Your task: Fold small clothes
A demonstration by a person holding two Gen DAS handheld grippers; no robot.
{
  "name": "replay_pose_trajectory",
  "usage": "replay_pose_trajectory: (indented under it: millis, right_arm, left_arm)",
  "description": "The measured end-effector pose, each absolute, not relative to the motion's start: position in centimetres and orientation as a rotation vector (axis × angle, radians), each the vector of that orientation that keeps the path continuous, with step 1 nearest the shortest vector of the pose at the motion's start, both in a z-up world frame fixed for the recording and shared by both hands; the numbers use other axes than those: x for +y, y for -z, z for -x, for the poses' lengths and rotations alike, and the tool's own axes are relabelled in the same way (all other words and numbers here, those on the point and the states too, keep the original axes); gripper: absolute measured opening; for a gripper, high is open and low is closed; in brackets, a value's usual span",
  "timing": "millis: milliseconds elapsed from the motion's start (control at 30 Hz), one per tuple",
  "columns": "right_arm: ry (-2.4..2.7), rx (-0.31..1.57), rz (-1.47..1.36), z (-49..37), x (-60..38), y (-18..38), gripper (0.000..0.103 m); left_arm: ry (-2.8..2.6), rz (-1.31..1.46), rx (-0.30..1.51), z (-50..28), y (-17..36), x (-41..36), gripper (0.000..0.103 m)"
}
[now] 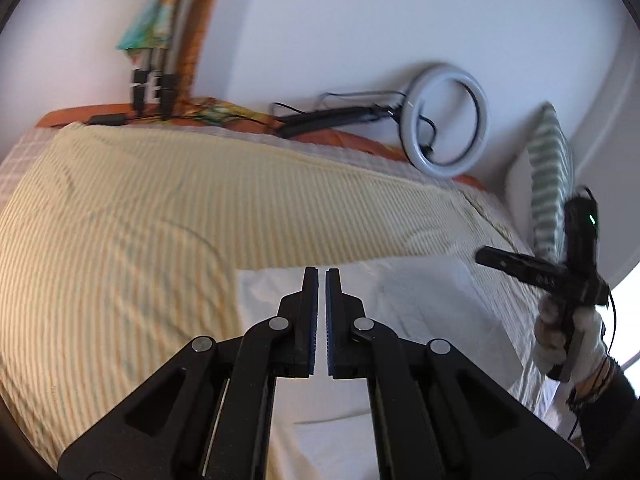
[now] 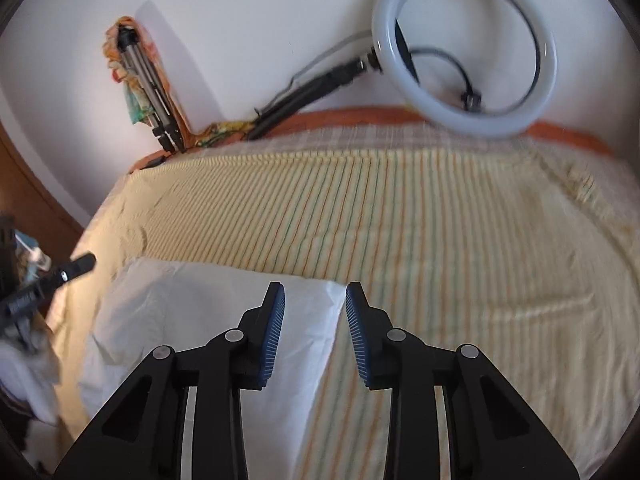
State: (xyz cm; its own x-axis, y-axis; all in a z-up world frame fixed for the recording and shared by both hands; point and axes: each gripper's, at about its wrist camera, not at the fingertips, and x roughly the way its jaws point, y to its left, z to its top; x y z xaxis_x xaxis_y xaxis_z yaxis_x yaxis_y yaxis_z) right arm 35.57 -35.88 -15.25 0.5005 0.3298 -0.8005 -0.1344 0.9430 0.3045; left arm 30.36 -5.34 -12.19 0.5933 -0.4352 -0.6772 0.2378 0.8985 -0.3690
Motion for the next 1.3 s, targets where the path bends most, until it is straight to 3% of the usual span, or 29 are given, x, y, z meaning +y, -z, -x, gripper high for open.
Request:
replay_pose_trajectory:
  millis: [233, 333, 533, 567, 600, 633, 800, 933, 1000, 1300]
  right_arm:
    - [-0.404, 1.119, -0.675, -35.8, -40.2, 19.3, 0.031]
    - [-0.529, 1.095, -0.81, -35.8, -40.4, 20.3, 0.023]
    - [-0.513, 1.109, -0.936, -37.9, -40.2, 22.0, 0.027]
    - [-0.482, 1.099, -0.952, -38.1, -40.6, 22.2, 0.023]
    - [-0.446, 1.069, -0.969, -38.0, -41.0, 22.4, 0.008]
    - [-0.434, 1.047, -0.976, -37.9, -41.3, 22.4, 0.002]
    - [-0.303, 0.963, -0.893, -35.9, -43.0, 20.8, 0.002]
    - [-0.346, 0.987, -0.881, -35.1, -43.7, 19.2, 0.008]
    - [-0.361, 0.995, -0.833, -35.0, -43.0, 18.4, 0.017]
    - [-0.432, 0.928, -0.074, -33.5, -30.1, 12.0, 0.017]
  left_arm:
    - [0.443, 0.104, 0.914, -30.0, 14.4, -9.6, 0.0]
    - [0.442, 0.1, 0.941, -30.0, 15.8, -9.8, 0.0]
    - [0.438, 0.101, 0.947, -29.8, 17.2, -10.0, 0.0]
    - [0.438, 0.1, 0.946, -29.8, 17.3, -10.1, 0.0]
    - [0.44, 0.101, 0.944, -29.8, 17.4, -10.1, 0.0]
    - [0.442, 0.103, 0.944, -29.8, 17.4, -9.9, 0.0]
    - [0.452, 0.152, 0.941, -29.8, 16.3, -8.6, 0.0]
    - [0.443, 0.188, 0.881, -29.6, 13.9, -7.0, 0.0]
    - [0.415, 0.193, 0.843, -29.6, 12.9, -6.4, 0.0]
    - [0.428, 0.184, 0.851, -32.0, 12.7, -8.1, 0.003]
